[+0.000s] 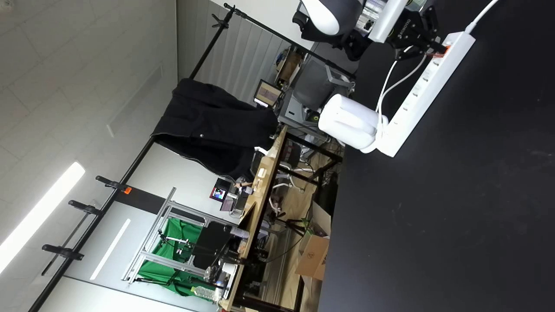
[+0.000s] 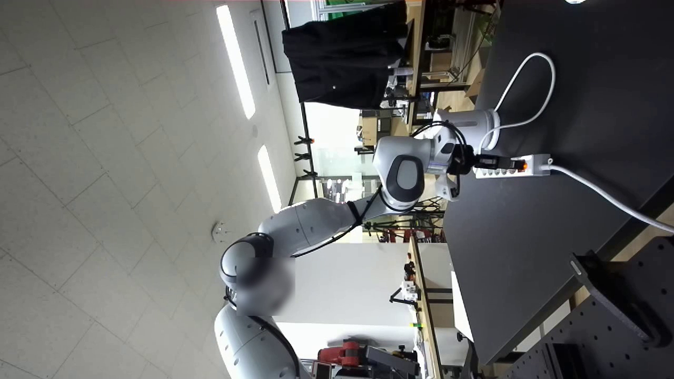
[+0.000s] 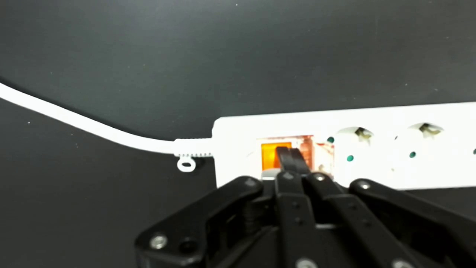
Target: Switch off the extension cable
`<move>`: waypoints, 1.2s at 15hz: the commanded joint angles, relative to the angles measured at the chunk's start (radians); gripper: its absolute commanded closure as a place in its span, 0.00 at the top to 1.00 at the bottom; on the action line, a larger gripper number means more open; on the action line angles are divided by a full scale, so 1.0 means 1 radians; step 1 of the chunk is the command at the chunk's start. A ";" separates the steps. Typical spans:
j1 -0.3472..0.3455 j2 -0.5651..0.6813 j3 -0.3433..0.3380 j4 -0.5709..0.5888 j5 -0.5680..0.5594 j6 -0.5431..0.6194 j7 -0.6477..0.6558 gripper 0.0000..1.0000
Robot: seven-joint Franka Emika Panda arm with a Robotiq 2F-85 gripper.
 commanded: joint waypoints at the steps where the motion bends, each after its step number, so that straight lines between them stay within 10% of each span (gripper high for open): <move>1: 0.016 0.031 -0.005 0.020 0.005 0.016 0.046 0.00; 18: 0.238 0.022 -0.108 -0.119 -0.021 0.242 0.155 0.00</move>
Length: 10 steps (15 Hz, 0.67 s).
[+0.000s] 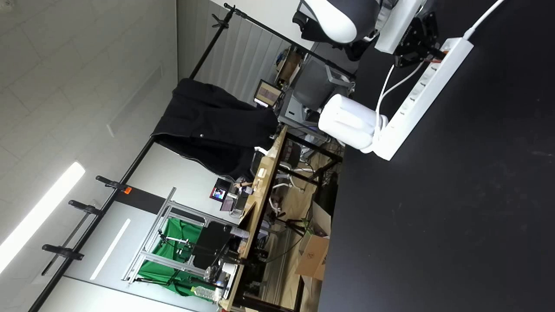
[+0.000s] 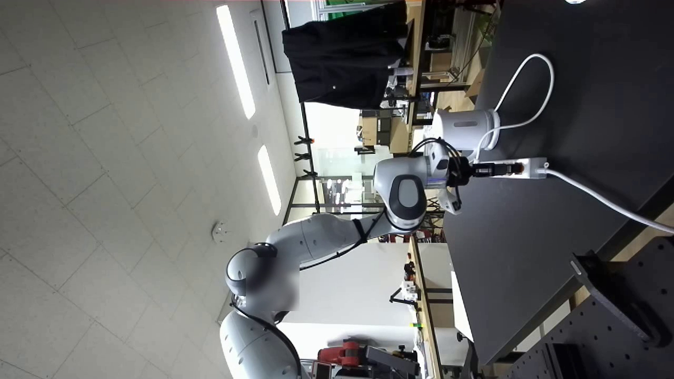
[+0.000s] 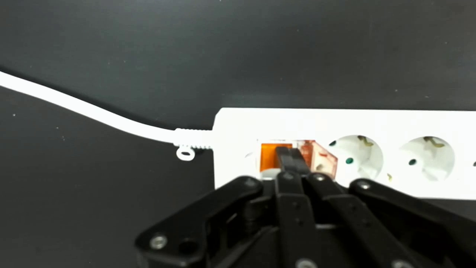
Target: Switch off the extension cable
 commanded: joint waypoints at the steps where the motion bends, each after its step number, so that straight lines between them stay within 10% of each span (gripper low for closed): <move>1: 0.088 0.036 -0.039 -0.034 -0.022 0.073 0.093 0.00; 10: 0.278 0.090 -0.201 -0.114 0.007 0.228 0.171 0.00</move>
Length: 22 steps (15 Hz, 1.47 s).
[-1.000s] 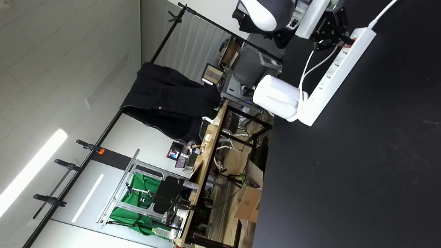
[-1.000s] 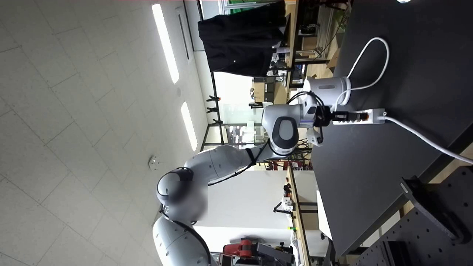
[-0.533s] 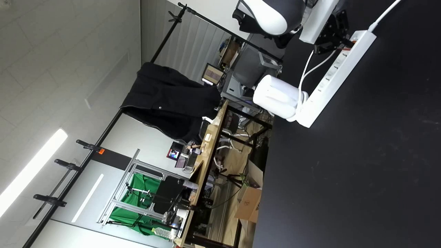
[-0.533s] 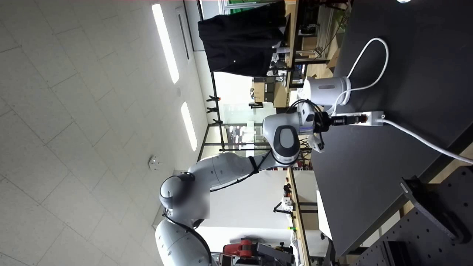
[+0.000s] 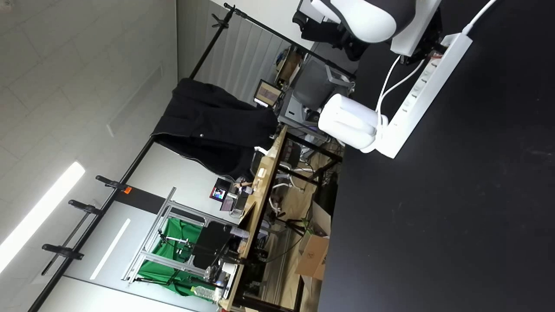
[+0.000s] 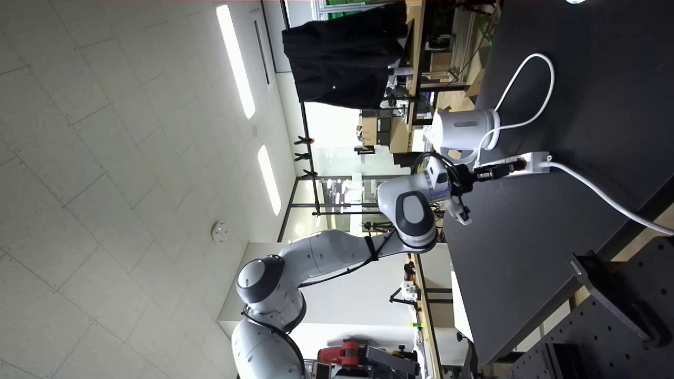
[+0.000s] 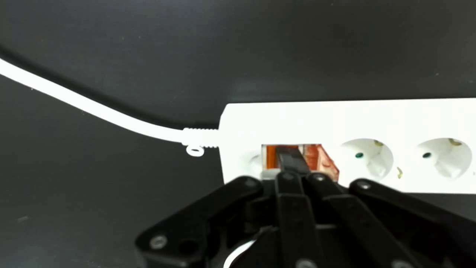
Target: Switch off the extension cable
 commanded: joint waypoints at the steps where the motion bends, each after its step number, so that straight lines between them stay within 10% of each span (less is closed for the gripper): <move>1: 0.057 0.039 -0.036 -0.022 0.010 0.024 0.064 0.00; 7: 0.012 -0.106 0.029 -0.098 0.022 0.045 0.024 0.00; 14: 0.208 -0.279 -0.163 -0.230 -0.019 0.027 0.038 0.00; 15: 0.229 -0.299 -0.185 -0.246 -0.028 0.032 0.034 0.26; 22: 0.302 -0.388 -0.285 -0.346 -0.076 0.062 0.019 0.67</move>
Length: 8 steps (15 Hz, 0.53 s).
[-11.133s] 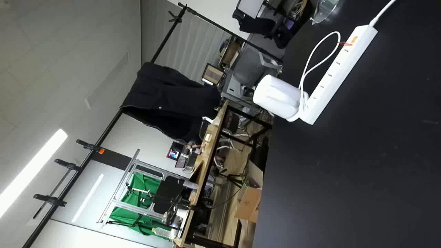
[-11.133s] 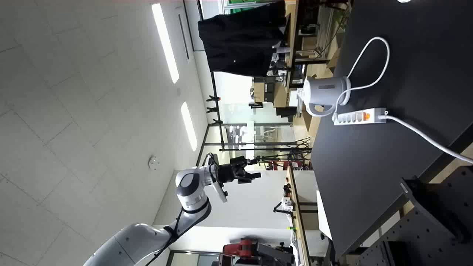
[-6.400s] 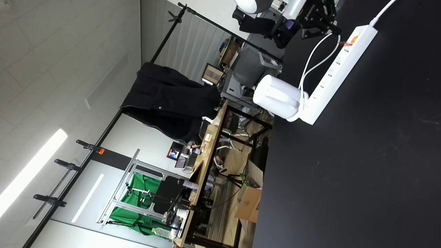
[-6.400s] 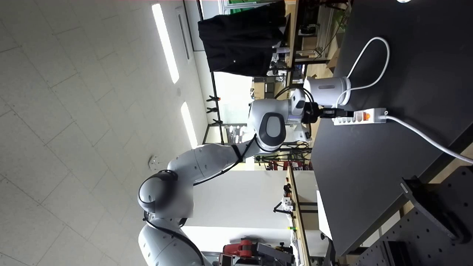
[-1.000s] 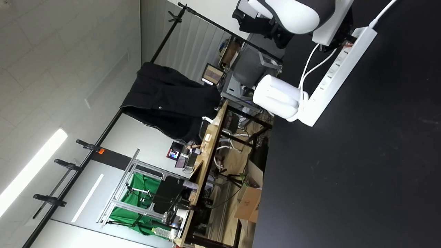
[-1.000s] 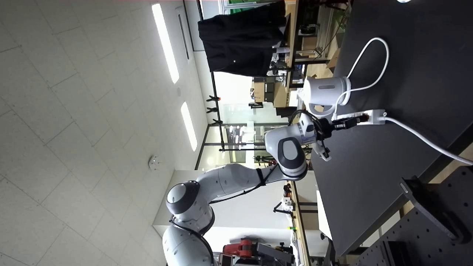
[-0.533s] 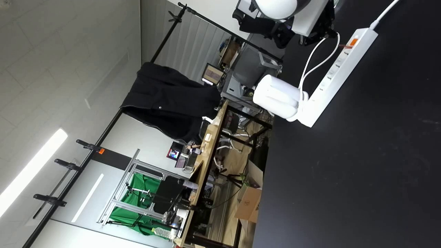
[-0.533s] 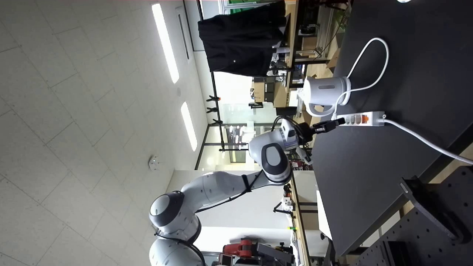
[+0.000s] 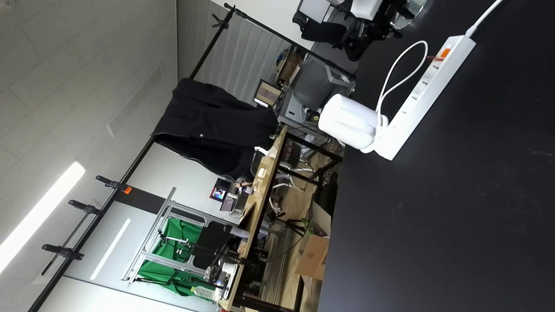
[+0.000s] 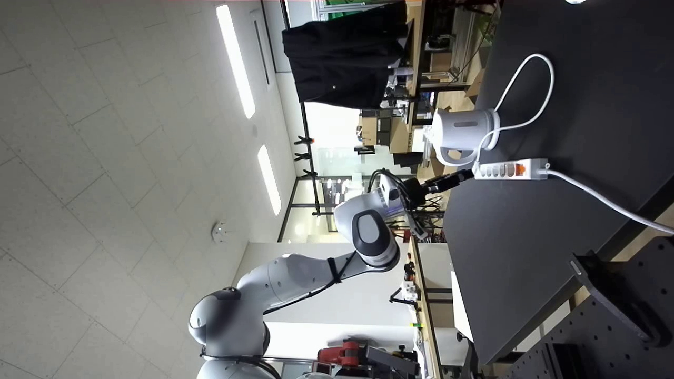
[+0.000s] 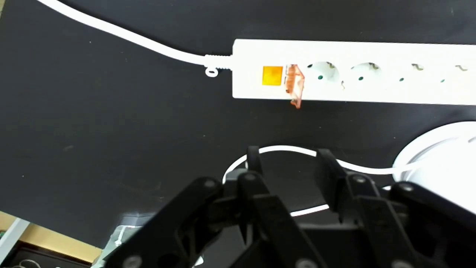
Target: Switch off the extension cable
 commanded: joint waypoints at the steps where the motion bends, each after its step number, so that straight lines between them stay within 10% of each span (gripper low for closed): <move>1: 0.041 -0.080 -0.061 -0.087 -0.034 0.024 0.001 0.73; 4: 0.084 -0.109 -0.115 -0.132 -0.035 0.030 -0.023 0.93; 5: 0.037 -0.048 -0.065 -0.073 -0.022 0.027 -0.009 0.76; 8: 0.071 -0.069 -0.098 -0.103 -0.017 0.026 -0.022 0.93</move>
